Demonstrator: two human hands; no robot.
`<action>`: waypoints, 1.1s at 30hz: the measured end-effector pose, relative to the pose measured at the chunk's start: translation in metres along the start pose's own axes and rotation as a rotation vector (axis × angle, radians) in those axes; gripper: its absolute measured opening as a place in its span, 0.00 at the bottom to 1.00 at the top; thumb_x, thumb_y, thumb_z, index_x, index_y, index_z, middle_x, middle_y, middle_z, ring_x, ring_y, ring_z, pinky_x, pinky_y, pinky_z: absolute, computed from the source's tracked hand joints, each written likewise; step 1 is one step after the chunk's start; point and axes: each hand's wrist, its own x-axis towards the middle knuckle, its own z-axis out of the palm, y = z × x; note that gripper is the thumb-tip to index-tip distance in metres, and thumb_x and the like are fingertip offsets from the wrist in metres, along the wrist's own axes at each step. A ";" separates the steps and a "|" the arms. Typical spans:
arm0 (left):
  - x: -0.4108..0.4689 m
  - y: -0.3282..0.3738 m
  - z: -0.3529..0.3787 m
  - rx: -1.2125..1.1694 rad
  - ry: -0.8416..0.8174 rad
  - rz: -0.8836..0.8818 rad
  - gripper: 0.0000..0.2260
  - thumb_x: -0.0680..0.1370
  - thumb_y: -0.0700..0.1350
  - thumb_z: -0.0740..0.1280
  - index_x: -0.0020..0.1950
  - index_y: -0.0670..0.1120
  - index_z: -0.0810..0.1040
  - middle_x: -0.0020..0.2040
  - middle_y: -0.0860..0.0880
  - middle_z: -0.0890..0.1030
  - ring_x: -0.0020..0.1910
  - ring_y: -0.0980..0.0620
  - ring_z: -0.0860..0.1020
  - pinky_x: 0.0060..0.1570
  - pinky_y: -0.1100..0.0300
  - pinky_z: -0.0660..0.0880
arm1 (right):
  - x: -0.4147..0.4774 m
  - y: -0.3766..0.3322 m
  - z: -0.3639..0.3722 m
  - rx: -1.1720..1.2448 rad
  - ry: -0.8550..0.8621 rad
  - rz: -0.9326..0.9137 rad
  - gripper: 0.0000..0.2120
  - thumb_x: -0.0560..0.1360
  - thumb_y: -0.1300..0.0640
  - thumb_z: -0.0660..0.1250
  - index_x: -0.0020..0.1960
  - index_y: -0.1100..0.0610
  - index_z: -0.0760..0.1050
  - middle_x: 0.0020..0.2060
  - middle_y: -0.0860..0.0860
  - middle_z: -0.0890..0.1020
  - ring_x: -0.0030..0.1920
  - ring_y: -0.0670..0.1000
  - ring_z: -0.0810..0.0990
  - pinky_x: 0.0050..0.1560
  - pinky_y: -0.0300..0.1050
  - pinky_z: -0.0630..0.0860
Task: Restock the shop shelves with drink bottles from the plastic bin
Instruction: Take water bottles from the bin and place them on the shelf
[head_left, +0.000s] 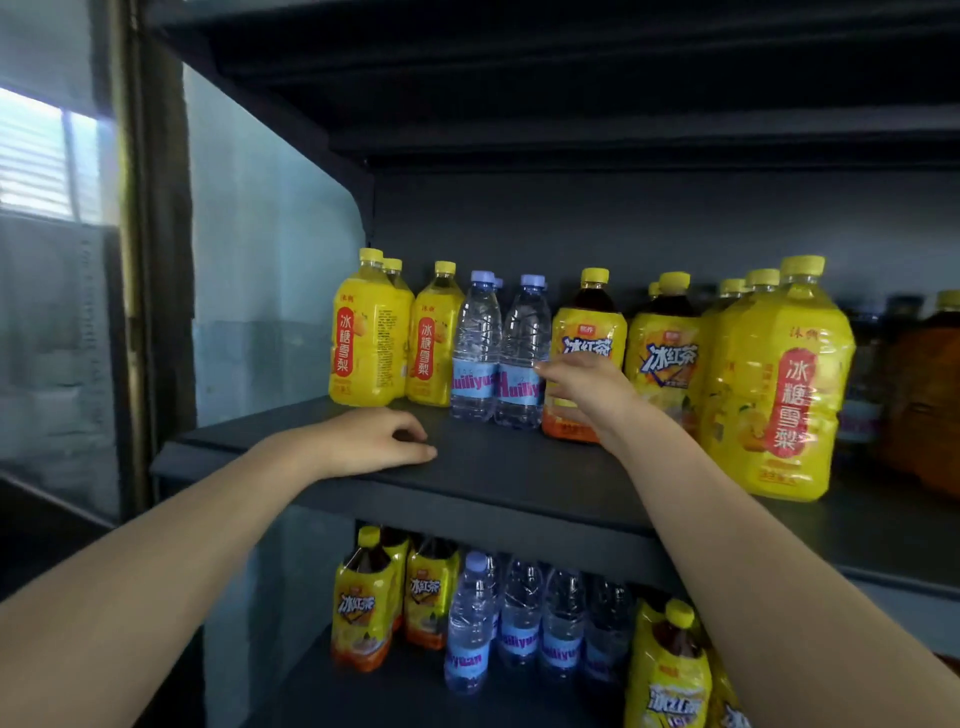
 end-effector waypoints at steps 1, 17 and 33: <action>-0.010 0.004 0.000 0.010 0.039 -0.036 0.18 0.76 0.59 0.62 0.62 0.52 0.75 0.64 0.53 0.74 0.62 0.54 0.71 0.61 0.59 0.68 | -0.004 0.001 -0.007 0.016 -0.020 -0.007 0.21 0.75 0.55 0.69 0.65 0.61 0.71 0.58 0.56 0.77 0.58 0.54 0.75 0.61 0.53 0.75; -0.283 0.103 -0.003 0.373 0.293 -0.583 0.19 0.75 0.56 0.63 0.58 0.43 0.77 0.56 0.44 0.76 0.57 0.44 0.75 0.57 0.56 0.69 | -0.162 -0.020 0.023 0.319 -0.597 -0.032 0.17 0.76 0.57 0.66 0.64 0.59 0.70 0.62 0.56 0.74 0.62 0.53 0.74 0.61 0.51 0.75; -0.586 0.232 0.073 0.400 0.288 -1.109 0.20 0.77 0.53 0.61 0.66 0.46 0.72 0.62 0.45 0.73 0.62 0.45 0.71 0.61 0.52 0.70 | -0.452 -0.030 0.057 0.264 -1.100 0.032 0.20 0.77 0.58 0.66 0.67 0.59 0.68 0.62 0.53 0.74 0.61 0.52 0.74 0.60 0.48 0.74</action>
